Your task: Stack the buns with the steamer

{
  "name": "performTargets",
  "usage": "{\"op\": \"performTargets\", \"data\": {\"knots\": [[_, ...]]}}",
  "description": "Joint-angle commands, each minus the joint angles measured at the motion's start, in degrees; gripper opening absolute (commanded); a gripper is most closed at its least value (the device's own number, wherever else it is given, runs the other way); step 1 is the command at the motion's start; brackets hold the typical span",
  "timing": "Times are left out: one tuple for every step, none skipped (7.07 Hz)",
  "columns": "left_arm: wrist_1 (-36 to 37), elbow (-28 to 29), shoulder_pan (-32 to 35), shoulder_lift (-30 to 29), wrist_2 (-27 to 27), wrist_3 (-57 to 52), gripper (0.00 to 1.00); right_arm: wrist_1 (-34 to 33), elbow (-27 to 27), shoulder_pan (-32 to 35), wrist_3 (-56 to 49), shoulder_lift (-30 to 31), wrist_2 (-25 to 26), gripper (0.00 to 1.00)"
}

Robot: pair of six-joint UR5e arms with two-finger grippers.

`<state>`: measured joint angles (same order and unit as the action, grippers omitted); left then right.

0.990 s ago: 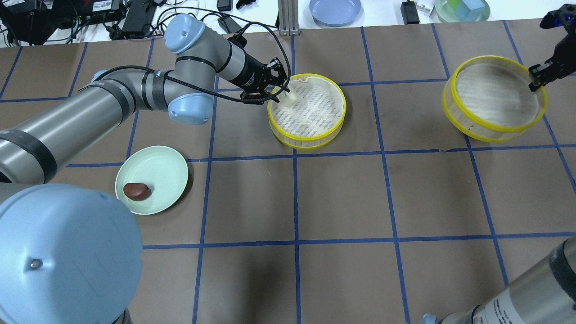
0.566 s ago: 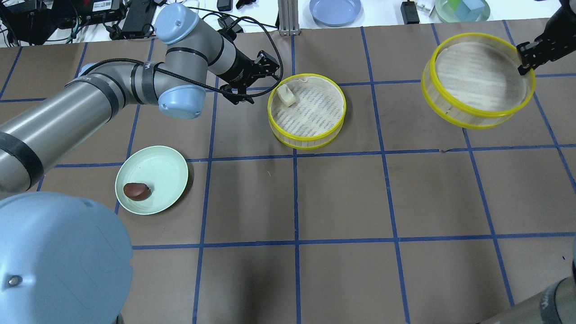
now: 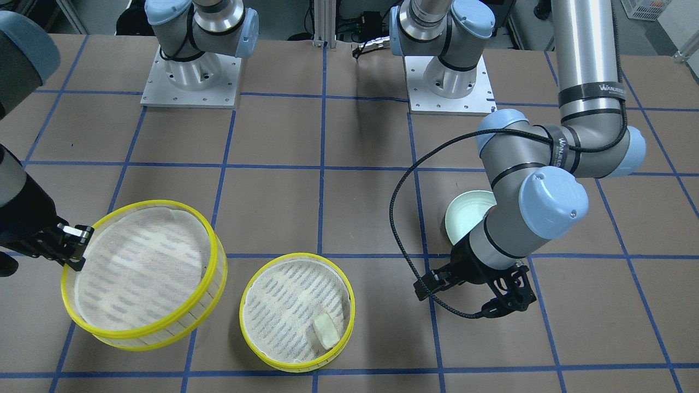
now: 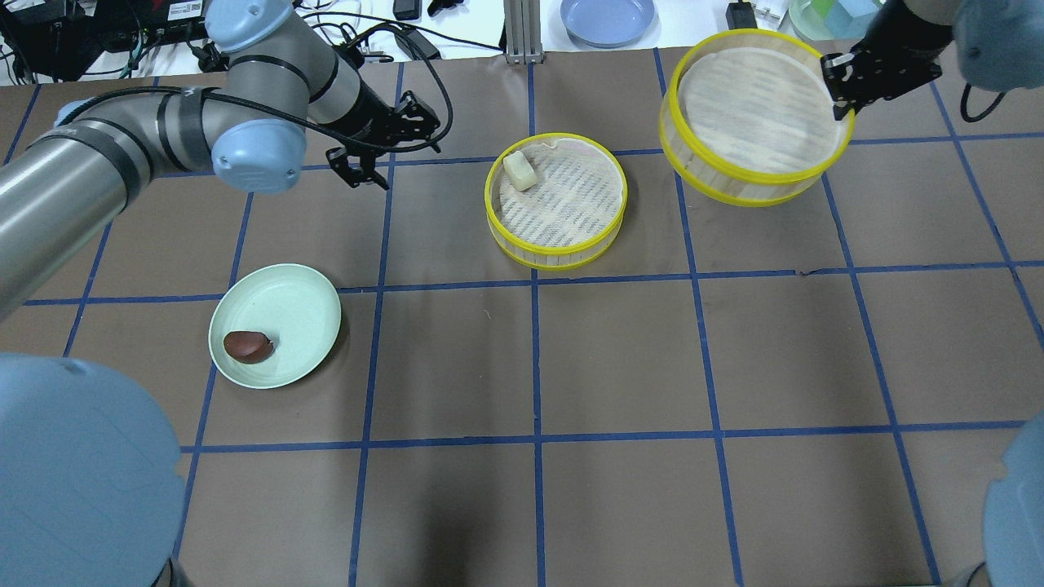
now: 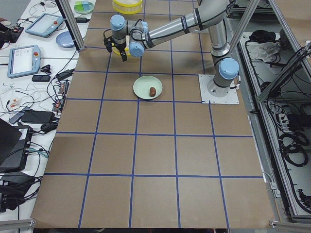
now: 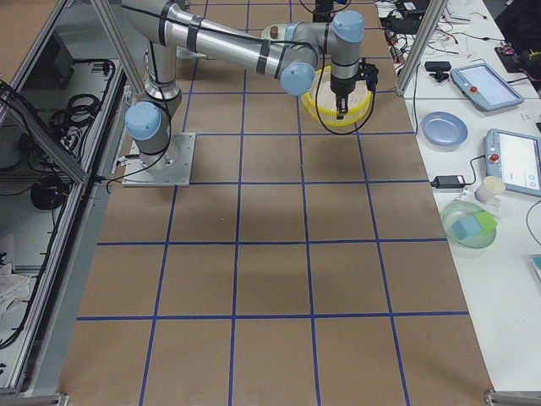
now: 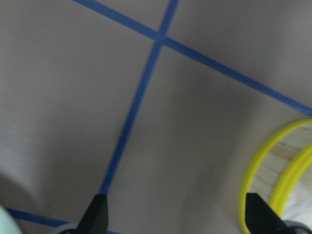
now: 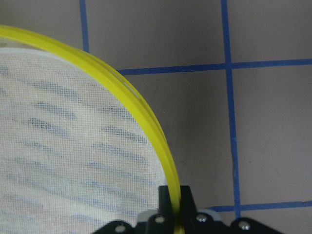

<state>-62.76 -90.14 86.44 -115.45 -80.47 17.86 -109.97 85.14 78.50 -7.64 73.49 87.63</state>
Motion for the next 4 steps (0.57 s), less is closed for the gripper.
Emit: {"op": "performTargets", "data": {"knots": [[-5.00, -5.01, -3.89, 1.02, -10.98, -10.70, 1.00, -1.72, 0.02, 4.18, 8.12, -1.41, 0.00, 0.00], [-5.36, -7.83, -7.91, 1.11, -11.54, -16.57, 1.00, -2.70, -0.41, 7.95, 12.78, -1.85, 0.00, 0.00], [-6.23, -10.21, -11.00, 0.85, -11.63, -20.20, 1.00, -2.71, -0.42, 10.51, 19.18, -2.47, 0.00, 0.00], [-7.54, -12.32, -12.60, 0.93, -12.24, -21.89, 1.00, -2.79, -0.42, 13.32, 23.07, -4.12, 0.09, 0.00]]}}
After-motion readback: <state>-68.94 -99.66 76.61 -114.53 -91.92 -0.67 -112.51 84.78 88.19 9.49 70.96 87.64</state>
